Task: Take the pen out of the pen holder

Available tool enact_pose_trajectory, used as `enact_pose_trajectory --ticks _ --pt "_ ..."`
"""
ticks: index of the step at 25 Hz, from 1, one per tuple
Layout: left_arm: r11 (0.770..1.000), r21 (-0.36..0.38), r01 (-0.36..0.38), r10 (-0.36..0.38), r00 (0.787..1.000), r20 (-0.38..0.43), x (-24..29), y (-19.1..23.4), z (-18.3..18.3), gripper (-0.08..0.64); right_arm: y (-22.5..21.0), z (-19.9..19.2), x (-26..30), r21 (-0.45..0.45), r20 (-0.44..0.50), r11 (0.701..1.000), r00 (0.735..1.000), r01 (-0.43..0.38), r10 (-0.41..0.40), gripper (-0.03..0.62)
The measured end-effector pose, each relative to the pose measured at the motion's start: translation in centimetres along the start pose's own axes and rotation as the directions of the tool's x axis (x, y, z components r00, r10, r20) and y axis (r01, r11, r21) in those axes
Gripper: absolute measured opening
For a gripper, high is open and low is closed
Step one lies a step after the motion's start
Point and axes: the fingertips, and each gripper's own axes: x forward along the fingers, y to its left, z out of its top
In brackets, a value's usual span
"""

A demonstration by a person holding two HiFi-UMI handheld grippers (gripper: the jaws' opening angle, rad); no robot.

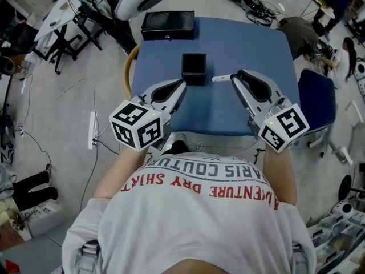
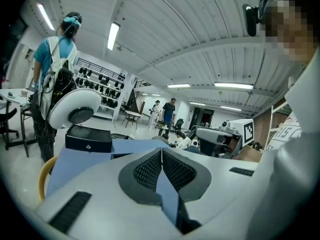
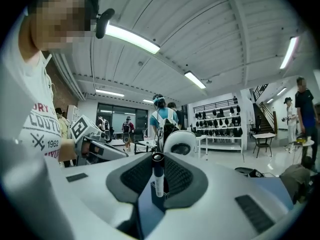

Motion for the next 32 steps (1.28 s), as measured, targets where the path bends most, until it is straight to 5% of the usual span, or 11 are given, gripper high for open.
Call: enact_pose_trajectory --ticks 6,32 --pt "0.998 -0.052 0.042 -0.041 0.999 0.021 -0.1 -2.2 -0.7 0.029 1.1 -1.4 -2.5 -0.012 -0.021 1.000 1.000 0.007 -0.007 0.083" --pt "0.999 0.008 0.035 -0.035 0.999 0.037 1.5 -4.8 -0.7 0.029 1.0 -2.2 -3.9 -0.042 -0.015 0.998 0.999 -0.047 0.046 0.083"
